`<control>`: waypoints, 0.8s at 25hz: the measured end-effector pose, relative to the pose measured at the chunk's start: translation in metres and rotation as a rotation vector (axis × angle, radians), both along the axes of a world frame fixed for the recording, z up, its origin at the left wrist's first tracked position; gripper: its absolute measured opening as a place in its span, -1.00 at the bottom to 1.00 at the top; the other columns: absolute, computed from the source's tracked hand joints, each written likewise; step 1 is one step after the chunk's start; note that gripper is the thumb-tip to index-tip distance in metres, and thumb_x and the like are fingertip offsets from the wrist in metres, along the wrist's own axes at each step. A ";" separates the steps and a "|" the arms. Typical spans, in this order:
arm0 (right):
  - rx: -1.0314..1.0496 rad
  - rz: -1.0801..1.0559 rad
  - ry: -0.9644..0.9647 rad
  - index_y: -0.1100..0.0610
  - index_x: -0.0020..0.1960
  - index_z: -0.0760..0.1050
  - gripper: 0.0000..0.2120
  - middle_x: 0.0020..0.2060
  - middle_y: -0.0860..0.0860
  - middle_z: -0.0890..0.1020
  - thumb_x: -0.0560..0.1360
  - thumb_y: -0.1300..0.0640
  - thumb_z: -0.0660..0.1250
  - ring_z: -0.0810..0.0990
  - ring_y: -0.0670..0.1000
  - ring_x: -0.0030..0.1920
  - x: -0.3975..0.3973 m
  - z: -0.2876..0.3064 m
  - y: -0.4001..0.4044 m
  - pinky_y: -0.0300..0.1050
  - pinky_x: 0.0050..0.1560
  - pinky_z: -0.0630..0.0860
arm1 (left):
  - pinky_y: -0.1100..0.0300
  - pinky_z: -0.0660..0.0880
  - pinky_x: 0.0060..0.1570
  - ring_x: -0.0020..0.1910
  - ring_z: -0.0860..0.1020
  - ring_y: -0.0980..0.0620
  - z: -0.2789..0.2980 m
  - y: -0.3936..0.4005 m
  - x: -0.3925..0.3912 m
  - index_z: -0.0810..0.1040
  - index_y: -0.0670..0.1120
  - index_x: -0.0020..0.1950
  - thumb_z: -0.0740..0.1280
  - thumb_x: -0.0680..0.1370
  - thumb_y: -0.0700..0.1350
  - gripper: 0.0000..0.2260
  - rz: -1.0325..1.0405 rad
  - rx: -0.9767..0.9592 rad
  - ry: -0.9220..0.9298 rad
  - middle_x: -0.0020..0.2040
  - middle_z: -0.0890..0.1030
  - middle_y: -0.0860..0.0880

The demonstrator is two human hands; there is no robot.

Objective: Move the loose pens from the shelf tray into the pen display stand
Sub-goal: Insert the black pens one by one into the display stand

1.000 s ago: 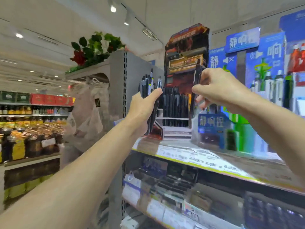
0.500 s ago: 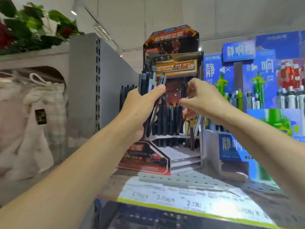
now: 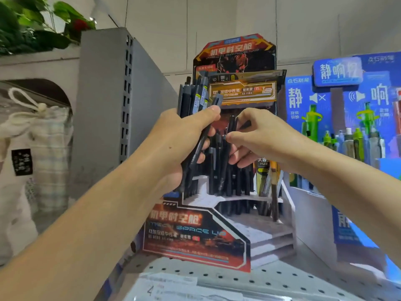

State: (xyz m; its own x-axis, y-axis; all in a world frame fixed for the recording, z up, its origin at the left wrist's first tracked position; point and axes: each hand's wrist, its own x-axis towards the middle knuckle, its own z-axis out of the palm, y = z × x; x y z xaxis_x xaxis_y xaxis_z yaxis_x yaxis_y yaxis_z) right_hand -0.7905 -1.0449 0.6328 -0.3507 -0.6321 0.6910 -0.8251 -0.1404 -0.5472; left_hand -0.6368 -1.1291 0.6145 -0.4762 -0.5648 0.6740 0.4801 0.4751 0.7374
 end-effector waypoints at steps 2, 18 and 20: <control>-0.015 0.006 -0.011 0.18 0.08 0.39 -0.86 -0.29 0.22 0.71 0.60 0.24 0.35 0.75 0.16 -0.28 0.007 0.000 -0.004 0.12 -0.21 0.71 | 0.27 0.36 -0.56 -0.49 0.43 0.09 0.003 -0.002 0.005 0.68 -0.19 0.05 0.43 0.56 0.03 -0.72 -0.016 -0.051 0.002 -0.38 0.54 0.02; -0.008 -0.096 0.048 0.20 -0.13 0.47 -0.84 -0.33 0.17 0.72 0.57 0.22 0.42 0.75 0.10 -0.33 0.017 -0.010 -0.020 0.09 -0.22 0.72 | 0.27 0.38 -0.52 -0.46 0.45 0.08 0.003 -0.022 0.016 0.66 -0.20 0.06 0.43 0.55 0.06 -0.68 -0.005 -0.100 0.021 -0.36 0.53 0.02; -0.009 -0.093 0.049 0.21 -0.14 0.47 -0.83 -0.33 0.18 0.72 0.57 0.23 0.42 0.75 0.10 -0.33 0.018 -0.010 -0.022 0.09 -0.22 0.72 | 0.27 0.38 -0.51 -0.45 0.45 0.08 0.002 -0.022 0.014 0.65 -0.20 0.05 0.42 0.55 0.06 -0.68 -0.009 -0.097 0.014 -0.35 0.54 0.02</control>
State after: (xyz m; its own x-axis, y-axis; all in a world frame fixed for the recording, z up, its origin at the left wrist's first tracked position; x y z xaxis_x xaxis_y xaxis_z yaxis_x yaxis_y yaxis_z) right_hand -0.7724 -1.0665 0.6228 -0.3738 -0.5918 0.7142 -0.8604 -0.0664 -0.5053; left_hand -0.6224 -1.1508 0.6163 -0.4714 -0.4925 0.7316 0.4943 0.5395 0.6817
